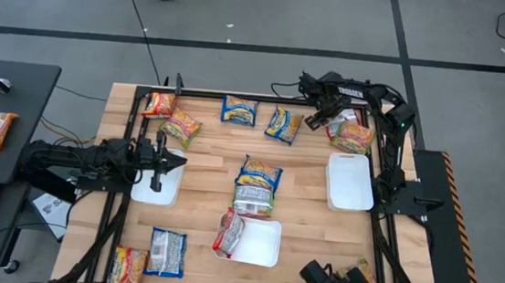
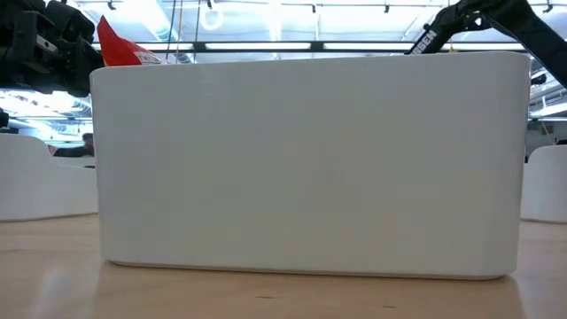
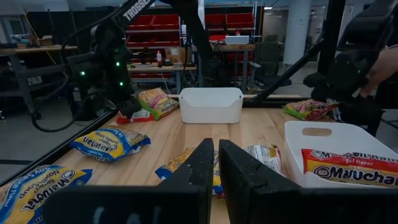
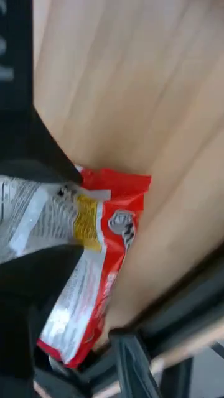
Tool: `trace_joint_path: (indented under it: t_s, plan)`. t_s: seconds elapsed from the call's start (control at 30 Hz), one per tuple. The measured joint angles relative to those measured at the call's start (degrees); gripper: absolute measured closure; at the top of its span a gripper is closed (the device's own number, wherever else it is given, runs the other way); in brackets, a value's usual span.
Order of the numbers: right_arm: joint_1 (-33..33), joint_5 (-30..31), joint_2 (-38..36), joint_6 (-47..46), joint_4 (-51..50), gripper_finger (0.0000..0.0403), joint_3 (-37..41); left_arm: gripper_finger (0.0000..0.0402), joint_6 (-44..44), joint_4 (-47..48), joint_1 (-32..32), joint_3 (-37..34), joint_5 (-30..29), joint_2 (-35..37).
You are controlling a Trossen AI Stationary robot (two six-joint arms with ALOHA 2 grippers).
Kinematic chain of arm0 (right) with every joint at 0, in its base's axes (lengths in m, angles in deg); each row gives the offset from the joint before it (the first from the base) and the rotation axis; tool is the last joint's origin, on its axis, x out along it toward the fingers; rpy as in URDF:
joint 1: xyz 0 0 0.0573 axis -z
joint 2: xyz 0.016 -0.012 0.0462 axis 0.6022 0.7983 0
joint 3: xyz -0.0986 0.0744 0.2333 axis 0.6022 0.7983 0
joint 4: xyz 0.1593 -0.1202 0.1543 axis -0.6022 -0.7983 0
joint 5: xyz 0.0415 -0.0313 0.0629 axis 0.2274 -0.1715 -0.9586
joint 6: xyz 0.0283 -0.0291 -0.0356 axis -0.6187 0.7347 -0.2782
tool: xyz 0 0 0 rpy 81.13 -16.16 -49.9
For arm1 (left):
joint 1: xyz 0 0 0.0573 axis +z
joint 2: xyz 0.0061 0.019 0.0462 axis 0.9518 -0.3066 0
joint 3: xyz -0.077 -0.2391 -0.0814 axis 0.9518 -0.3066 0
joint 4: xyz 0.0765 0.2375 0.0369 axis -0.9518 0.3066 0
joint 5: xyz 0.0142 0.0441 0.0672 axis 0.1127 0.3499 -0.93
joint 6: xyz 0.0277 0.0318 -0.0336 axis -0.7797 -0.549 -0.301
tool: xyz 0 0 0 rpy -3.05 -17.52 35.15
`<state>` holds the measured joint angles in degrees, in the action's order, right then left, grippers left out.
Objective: Sort Maruchan noodles
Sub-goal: Put the top right red noodle pack into the bottom white bin
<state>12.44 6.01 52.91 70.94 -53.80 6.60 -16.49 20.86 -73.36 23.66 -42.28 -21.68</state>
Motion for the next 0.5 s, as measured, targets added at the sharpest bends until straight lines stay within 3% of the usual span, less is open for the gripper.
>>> trace_joint_path:
  t_s: [0.23, 0.5]
  plan:
    - [-0.7, -0.4, -0.2, 2.4, 3.6, 0.0390, 1.4, 0.0370, 0.0, 0.0, 0.0, 0.0, 0.0, 0.0]
    - [-8.3, -4.2, -9.0, 5.1, 3.8, 0.0397, 0.0, 0.0370, 0.0, 0.0, 0.0, 0.0, 0.0, 0.0]
